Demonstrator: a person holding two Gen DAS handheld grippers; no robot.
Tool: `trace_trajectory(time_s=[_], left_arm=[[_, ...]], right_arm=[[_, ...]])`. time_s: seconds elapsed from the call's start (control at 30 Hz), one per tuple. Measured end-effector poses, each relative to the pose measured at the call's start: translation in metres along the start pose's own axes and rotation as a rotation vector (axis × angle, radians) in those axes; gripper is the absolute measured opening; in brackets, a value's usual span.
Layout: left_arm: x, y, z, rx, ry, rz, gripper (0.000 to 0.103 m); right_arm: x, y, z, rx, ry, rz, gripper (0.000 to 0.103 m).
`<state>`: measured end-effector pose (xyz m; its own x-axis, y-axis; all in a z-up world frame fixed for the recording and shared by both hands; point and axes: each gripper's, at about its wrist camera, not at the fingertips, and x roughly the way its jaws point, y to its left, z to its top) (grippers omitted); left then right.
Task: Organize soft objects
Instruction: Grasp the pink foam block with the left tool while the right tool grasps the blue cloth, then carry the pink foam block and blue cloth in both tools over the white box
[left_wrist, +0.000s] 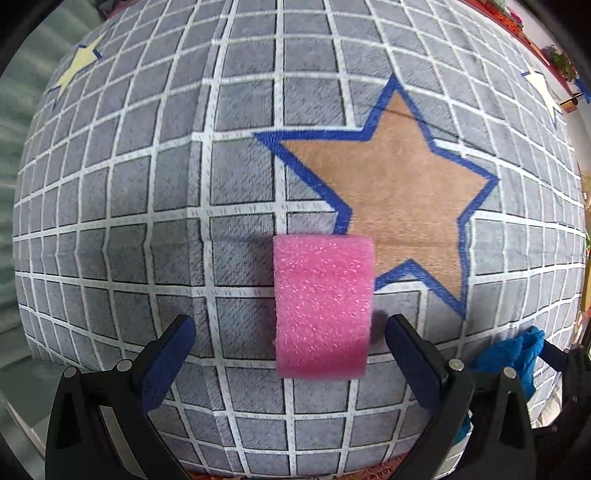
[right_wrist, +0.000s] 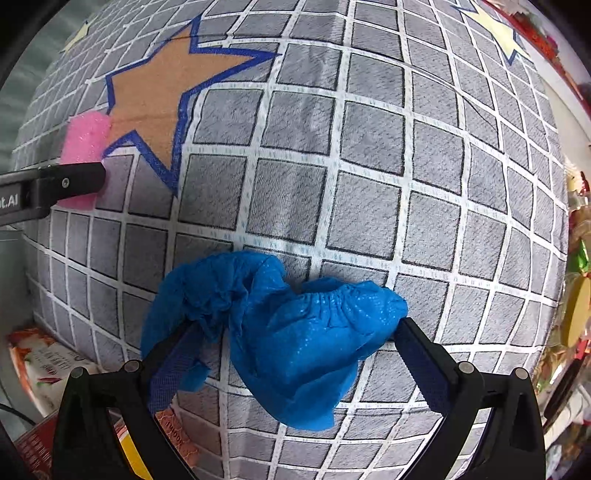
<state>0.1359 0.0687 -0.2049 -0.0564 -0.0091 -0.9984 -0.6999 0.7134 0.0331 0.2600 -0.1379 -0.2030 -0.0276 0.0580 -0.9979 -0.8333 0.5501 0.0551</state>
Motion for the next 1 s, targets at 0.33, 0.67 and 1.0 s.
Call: trace_trajectory(time_s=[0.33, 0.67, 1.0], left_arm=[[-0.007, -0.034, 0.023, 0.071, -0.049, -0.020, 0.075], [-0.058, -0.087, 0.020, 0.198, -0.134, -0.041, 0.045], [-0.123, -0.111, 0.003, 0.308, -0.294, -0.070, 0.045]], right_arm=[[0.009, 0.017, 0.021, 0.014, 0.045, 0.021, 0.097], [-0.044, -0.020, 0.037, 0.079, -0.057, 0.114, 0.026], [-0.079, -0.057, 0.020, 0.185, -0.116, 0.186, 0.027]])
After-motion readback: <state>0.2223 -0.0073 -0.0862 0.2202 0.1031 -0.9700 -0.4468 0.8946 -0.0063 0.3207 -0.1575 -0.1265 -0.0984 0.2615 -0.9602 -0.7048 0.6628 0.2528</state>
